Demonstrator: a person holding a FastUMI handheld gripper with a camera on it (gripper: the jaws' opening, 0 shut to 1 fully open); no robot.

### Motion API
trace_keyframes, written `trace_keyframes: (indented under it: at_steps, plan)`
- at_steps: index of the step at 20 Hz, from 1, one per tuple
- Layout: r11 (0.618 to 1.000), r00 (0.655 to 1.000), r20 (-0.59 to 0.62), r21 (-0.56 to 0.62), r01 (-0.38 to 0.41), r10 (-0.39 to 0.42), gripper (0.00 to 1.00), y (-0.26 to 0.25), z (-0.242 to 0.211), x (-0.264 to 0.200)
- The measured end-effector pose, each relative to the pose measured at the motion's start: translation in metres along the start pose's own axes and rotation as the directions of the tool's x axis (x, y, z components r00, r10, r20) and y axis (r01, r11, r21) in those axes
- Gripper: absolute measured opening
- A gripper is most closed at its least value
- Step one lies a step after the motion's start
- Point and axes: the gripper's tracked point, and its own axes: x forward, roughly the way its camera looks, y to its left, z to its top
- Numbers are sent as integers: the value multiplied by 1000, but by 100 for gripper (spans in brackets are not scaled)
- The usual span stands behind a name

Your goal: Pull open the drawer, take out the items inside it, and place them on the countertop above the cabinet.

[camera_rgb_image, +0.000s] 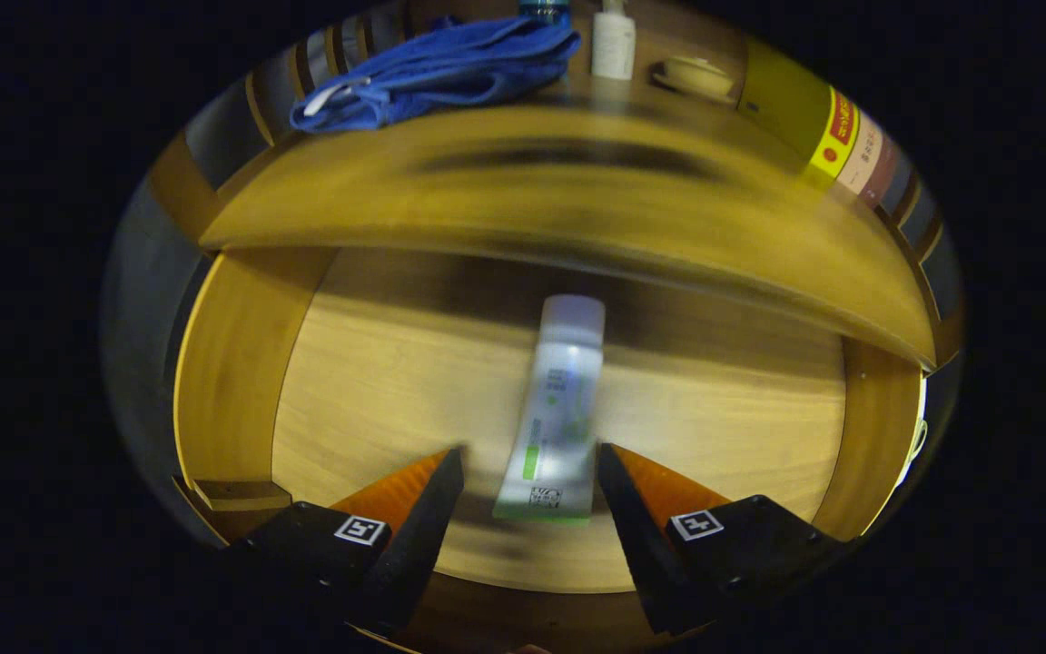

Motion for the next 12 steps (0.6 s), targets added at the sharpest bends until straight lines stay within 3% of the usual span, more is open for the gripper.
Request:
trace_keyframes:
  at_steps: [4,8,9,12]
  plan:
    - [1000,998,-60,-12,0,-1,100,-1,-1,0]
    - [999,999,-3,25,45,-45,98,-19,34,-2]
    - [997,997,2,20,73,-73,92,-29,39,-3]
    - [996,998,-7,64,62,-62,72,-36,49,-13]
